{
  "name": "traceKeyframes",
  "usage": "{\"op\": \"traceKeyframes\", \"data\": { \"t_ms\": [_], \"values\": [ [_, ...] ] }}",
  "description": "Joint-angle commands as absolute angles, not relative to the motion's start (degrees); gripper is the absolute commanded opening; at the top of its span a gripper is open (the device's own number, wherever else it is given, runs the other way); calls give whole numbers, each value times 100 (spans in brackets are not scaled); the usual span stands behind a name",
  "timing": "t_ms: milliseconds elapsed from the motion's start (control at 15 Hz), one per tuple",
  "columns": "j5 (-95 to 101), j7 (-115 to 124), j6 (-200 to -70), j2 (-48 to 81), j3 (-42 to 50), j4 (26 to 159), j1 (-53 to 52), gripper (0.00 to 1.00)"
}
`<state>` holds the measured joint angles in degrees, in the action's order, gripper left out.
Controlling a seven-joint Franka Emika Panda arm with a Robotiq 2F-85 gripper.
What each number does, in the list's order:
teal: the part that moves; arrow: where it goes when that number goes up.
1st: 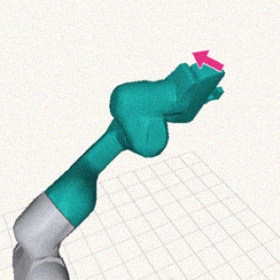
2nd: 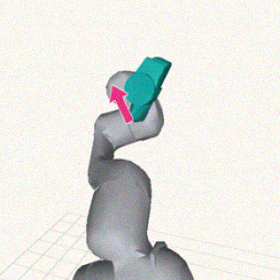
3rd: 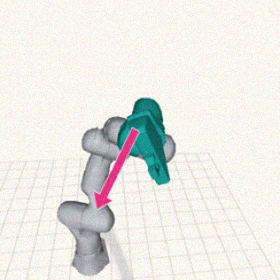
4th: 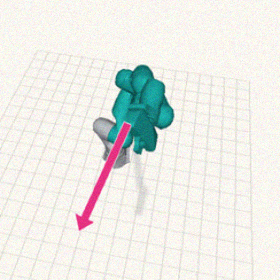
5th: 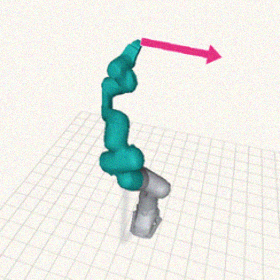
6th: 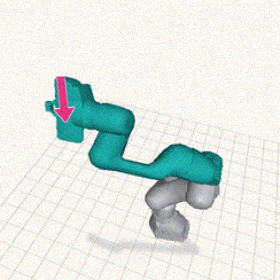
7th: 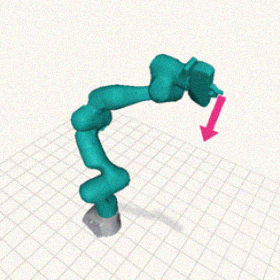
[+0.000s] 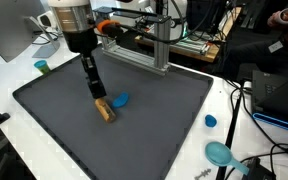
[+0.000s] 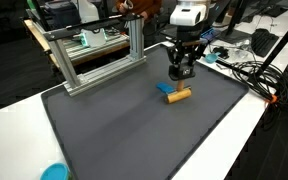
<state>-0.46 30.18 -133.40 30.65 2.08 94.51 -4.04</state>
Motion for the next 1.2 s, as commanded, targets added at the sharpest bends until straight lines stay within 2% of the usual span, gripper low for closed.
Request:
{"op": "traceKeyframes", "data": {
  "t_ms": [0,333,1133],
  "values": [
    [-149,3086,-13820,3139,334,9512,-504,22],
    [-130,2652,-13963,2645,319,9858,-420,22],
    [-122,791,-14142,540,15,12444,-314,22]
  ]
}}
